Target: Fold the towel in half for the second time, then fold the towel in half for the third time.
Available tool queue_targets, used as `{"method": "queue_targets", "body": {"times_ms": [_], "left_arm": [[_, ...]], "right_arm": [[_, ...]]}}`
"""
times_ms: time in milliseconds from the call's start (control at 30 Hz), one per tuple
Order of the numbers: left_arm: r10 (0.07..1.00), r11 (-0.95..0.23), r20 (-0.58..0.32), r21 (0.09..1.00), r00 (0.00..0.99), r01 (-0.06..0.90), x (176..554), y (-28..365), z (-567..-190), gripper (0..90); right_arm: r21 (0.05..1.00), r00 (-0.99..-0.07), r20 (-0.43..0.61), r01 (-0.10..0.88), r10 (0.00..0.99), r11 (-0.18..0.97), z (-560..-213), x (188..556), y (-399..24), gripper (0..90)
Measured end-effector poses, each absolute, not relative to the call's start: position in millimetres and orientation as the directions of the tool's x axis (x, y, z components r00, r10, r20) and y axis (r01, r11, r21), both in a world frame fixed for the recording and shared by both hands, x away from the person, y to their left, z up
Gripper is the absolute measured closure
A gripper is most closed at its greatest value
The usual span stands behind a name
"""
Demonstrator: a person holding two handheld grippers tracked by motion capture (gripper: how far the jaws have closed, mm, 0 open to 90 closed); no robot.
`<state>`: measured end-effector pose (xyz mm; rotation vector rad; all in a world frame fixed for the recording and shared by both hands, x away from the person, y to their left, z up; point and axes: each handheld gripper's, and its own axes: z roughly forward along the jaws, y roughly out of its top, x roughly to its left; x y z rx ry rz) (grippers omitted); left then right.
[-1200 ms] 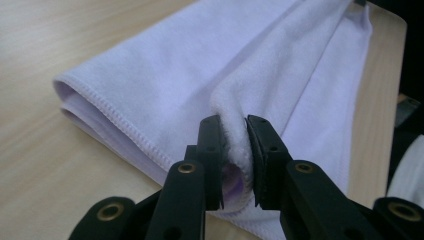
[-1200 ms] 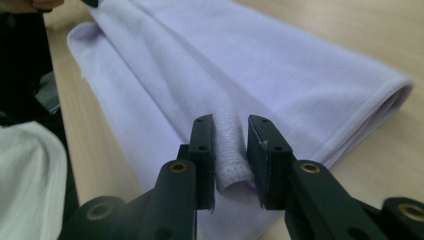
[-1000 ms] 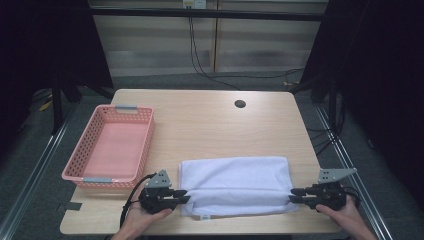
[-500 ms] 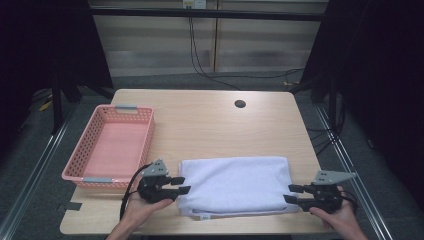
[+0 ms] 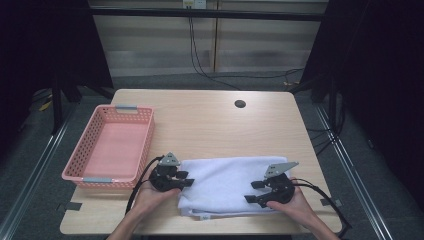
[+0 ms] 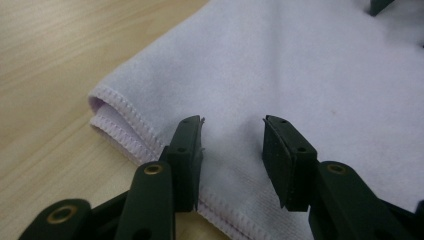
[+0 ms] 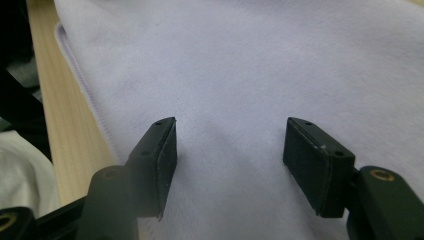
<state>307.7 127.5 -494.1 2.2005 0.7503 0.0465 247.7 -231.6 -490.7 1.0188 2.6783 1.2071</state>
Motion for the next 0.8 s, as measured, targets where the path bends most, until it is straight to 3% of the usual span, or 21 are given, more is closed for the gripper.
{"method": "queue_targets", "body": {"times_ms": [133, 433, 533, 600, 800], "left_arm": [[0.537, -0.521, -0.173, 0.702, 0.826, 0.486, 304.5, 121.5, -495.9, 63.3], [0.500, -0.525, -0.187, 0.711, 0.846, 0.468, 305.7, 100.4, -497.6, 63.3], [0.498, -0.525, -0.199, 0.706, 0.844, 0.476, 305.5, 95.9, -496.3, 62.0], [0.496, -0.508, -0.230, 0.705, 0.837, 0.495, 307.4, 97.3, -495.3, 57.3], [0.490, -0.514, -0.218, 0.710, 0.844, 0.482, 313.6, 94.7, -488.4, 53.2]], "right_arm": [[0.676, -0.798, 0.157, 0.516, 0.581, 0.526, -493.7, 241.0, -230.8, 43.1], [0.668, -0.777, 0.132, 0.528, 0.616, 0.524, -492.4, 226.5, -252.4, 44.6], [0.670, -0.773, 0.131, 0.530, 0.620, 0.519, -491.3, 222.3, -259.8, 42.3], [0.691, -0.764, 0.130, 0.527, 0.633, 0.495, -489.3, 220.6, -263.2, 36.2], [0.725, -0.731, 0.140, 0.535, 0.668, 0.434, -481.5, 197.4, -271.8, 35.9]]}}
